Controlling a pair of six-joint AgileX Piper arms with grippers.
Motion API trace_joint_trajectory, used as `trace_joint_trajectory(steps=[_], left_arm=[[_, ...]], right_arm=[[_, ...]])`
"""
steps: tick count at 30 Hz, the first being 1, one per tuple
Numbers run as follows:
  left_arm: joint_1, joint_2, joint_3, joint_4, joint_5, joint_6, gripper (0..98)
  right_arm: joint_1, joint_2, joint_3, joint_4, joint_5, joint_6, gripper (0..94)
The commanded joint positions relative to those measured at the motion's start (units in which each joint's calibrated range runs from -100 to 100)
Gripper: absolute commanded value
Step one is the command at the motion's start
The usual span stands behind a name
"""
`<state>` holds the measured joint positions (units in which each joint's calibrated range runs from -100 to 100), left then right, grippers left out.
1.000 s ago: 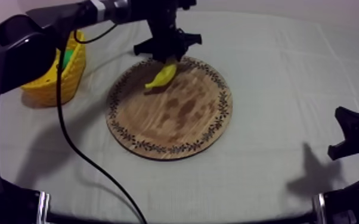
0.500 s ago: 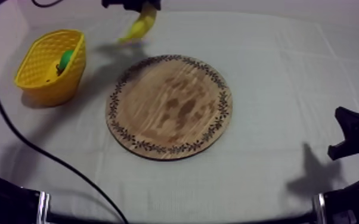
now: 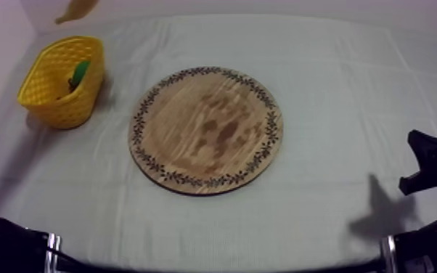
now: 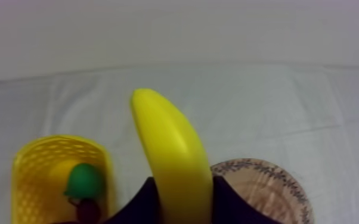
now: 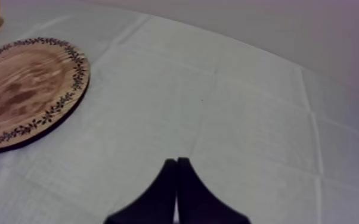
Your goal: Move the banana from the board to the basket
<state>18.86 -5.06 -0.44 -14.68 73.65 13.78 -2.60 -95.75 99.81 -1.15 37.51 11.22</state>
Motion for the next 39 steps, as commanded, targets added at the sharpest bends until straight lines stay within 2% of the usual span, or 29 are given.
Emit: trace_joint_trajectory(steps=[1, 6, 12, 17, 29, 39], left_arm=[[-0.99, -6.60, 3.29, -0.66, 0.49, -1.20, 29.4], [-2.72, -12.09, 7.54, -2.69, 1.40, -2.28, 28.8], [-5.84, -12.57, 8.79, -3.99, 1.47, -3.13, 29.4], [-8.71, -10.05, 10.66, -4.99, -1.71, -3.14, 28.6], [-13.04, -0.58, 12.17, -5.50, -6.96, -1.96, 27.1], [-13.79, 10.03, 11.91, -5.43, -9.43, -0.08, 26.4]], right_arm=[[0.00, 0.00, -0.03, 0.00, 0.15, -0.01, 0.3], [0.00, 0.00, -0.03, 0.00, 0.15, -0.01, 0.3], [0.00, 0.00, -0.03, 0.00, 0.15, -0.01, 0.3], [0.00, 0.00, -0.03, 0.00, 0.15, -0.01, 0.3], [0.00, 0.00, -0.03, 0.00, 0.15, -0.01, 0.3], [0.00, 0.00, -0.03, 0.00, 0.15, -0.01, 0.3]])
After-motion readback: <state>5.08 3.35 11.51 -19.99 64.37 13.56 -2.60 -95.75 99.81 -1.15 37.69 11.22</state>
